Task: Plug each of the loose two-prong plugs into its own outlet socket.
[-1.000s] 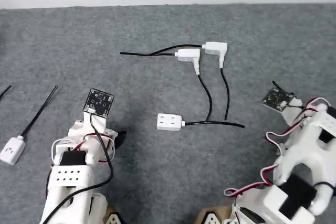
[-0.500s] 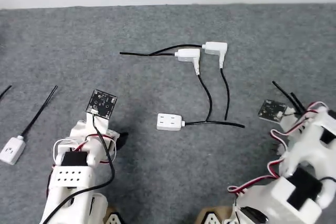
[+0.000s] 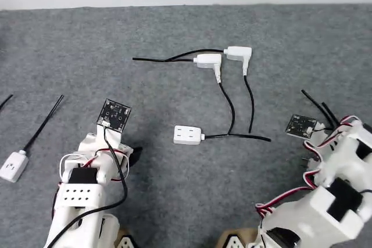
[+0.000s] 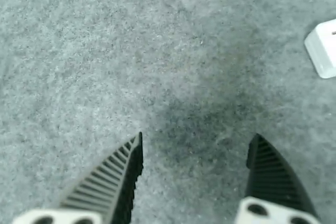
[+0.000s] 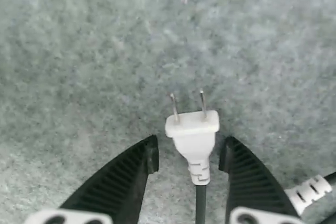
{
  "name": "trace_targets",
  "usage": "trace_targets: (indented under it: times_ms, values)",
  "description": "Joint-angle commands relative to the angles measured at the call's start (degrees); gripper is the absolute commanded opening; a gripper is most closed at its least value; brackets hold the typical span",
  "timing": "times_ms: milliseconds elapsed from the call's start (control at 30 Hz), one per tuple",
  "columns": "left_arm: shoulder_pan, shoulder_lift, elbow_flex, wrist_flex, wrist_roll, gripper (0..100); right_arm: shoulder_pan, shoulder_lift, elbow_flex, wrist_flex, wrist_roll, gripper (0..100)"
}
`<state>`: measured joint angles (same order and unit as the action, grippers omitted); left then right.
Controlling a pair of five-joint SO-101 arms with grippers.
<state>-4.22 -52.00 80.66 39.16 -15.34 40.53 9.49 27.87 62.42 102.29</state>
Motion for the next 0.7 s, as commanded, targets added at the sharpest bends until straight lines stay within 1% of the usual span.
trace_targets:
  times_ms: [0,100,267,367,500,667]
  values:
    - [0.3,-0.4,-0.2,-1.8,-0.4,30,0.0,2.7,-1.6,-2.5,1.2,13.1]
    - [0.3,-0.4,-0.2,-1.8,-0.4,30,-1.9,2.7,-1.7,-2.4,1.2,7.7]
    - [0.3,-0.4,-0.2,-1.8,-0.4,30,-4.8,2.7,-1.5,-2.0,0.8,5.0]
    - [0.3,-0.4,-0.2,-1.8,-0.4,30,-5.9,2.7,-1.7,-0.3,1.1,0.6]
    - [0.3,-0.4,-0.2,-1.9,-0.4,30,-8.7,2.2,-1.7,2.5,0.5,0.8]
    - [0.3,-0.4,-0.2,-1.9,-0.4,30,-14.4,-3.6,-1.7,6.6,-5.2,0.9]
